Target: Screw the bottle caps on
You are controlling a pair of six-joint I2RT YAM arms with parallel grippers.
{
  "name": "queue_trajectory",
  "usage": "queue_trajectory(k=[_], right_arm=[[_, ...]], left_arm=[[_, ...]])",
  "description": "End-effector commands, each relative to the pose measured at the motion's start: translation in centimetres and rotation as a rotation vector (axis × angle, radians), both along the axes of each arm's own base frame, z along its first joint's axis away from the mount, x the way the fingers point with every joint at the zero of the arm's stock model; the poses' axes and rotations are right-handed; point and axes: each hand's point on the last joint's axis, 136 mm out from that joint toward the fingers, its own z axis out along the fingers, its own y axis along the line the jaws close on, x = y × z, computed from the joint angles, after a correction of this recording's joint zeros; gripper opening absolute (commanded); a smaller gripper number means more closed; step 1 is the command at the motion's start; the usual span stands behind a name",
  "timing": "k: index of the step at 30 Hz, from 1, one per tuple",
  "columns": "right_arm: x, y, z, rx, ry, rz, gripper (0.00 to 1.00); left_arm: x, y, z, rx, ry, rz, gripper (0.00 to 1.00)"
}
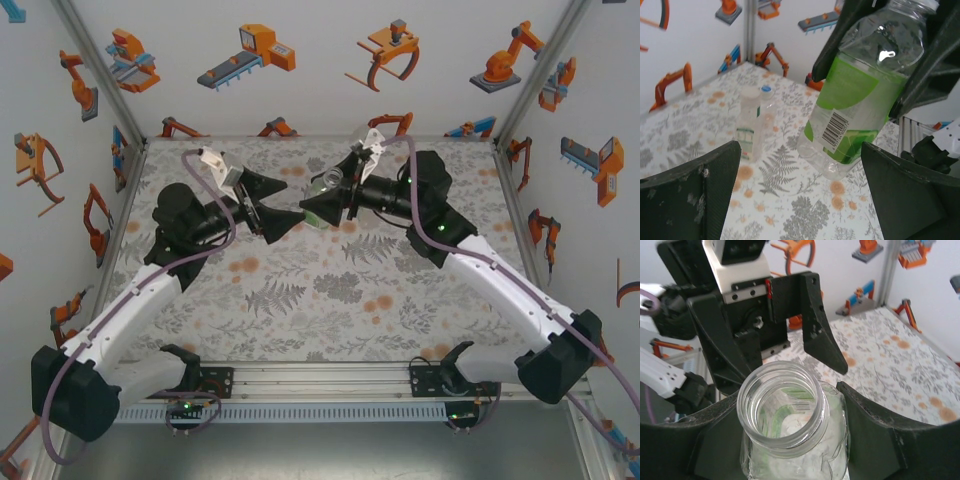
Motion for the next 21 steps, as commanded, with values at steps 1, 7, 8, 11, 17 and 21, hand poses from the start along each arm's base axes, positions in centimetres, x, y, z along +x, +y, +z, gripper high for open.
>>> queue_trajectory(k=[1,7,8,11,17,21], right_arm=[[-2.7,-0.5,4.9,0.113,-0.055,0.114,0.42],[-4.8,-0.7,7.6,0.195,-0.089,0.232,0.42],[-5.0,-0.7,7.8,0.203,-0.092,0.244,0.42],[-5.3,-0.7,8.4,0.227,-0.097,0.269,0.42],[-5.3,-0.6,9.0,0.244,-0.093,0.285,0.41],[-5.9,-0.9,9.4,0.25,-0.103,0.303,0.41]], left_arm=[[-3.2,0.0,4.0,-0.077,-0.171,-0.093,0.97],[-5.0,-1.6,6.3,-0.078,-0.199,-0.211,0.98],[-5.1,-1.9,6.4,-0.072,-0.198,-0.216,0.98],[-5.4,-2.9,6.4,-0.045,-0.202,-0.238,0.99],[-6.0,-4.9,6.6,-0.024,-0.208,-0.295,0.98],[-6.2,-5.5,6.4,-0.012,-0.219,-0.307,0.94]])
